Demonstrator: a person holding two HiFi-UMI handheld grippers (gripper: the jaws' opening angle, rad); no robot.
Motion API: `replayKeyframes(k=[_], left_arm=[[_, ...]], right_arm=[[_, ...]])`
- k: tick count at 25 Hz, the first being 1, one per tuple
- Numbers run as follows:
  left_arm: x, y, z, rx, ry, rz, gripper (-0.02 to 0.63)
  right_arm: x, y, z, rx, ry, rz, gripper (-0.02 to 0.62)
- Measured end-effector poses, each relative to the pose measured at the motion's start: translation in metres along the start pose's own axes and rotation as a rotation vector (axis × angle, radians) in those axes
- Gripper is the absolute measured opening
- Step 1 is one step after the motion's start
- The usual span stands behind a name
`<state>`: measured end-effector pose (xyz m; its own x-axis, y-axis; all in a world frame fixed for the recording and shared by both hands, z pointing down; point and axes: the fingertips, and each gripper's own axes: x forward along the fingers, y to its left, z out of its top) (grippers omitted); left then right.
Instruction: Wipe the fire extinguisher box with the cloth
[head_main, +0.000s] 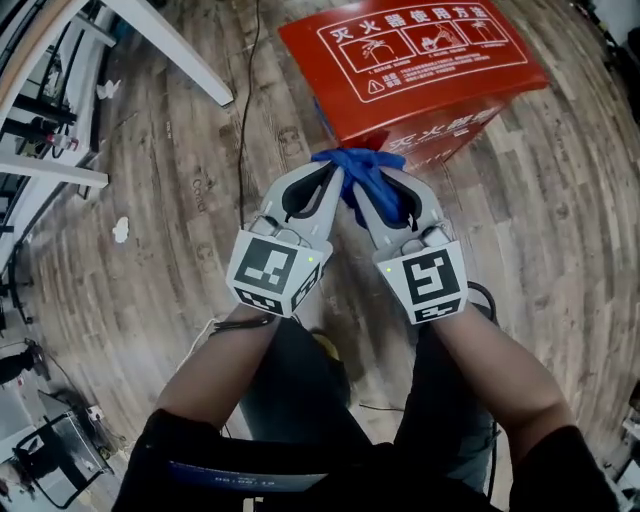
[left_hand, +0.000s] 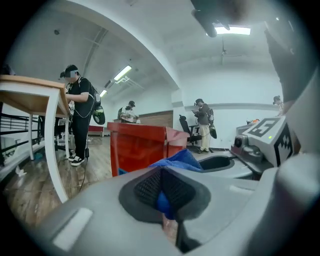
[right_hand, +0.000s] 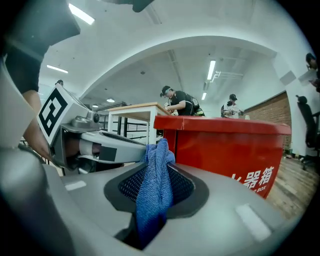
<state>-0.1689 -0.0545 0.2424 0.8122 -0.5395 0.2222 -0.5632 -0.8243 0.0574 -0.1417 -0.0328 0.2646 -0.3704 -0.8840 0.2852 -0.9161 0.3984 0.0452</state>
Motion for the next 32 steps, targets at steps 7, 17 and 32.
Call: replayKeyframes(k=[7, 17, 32], left_arm=[[-0.014, -0.015, 0.049, -0.036, 0.003, 0.085, 0.005], [-0.036, -0.023, 0.134, -0.154, 0.028, 0.074, 0.005], [-0.114, -0.059, 0.353, -0.046, 0.09, 0.034, 0.005]], right_arm=[[-0.024, -0.003, 0.044, -0.022, 0.015, 0.047, 0.114], [-0.053, -0.002, 0.116, 0.036, 0.146, 0.021, 0.114], [-0.148, 0.001, 0.326, 0.19, 0.076, -0.123, 0.114]])
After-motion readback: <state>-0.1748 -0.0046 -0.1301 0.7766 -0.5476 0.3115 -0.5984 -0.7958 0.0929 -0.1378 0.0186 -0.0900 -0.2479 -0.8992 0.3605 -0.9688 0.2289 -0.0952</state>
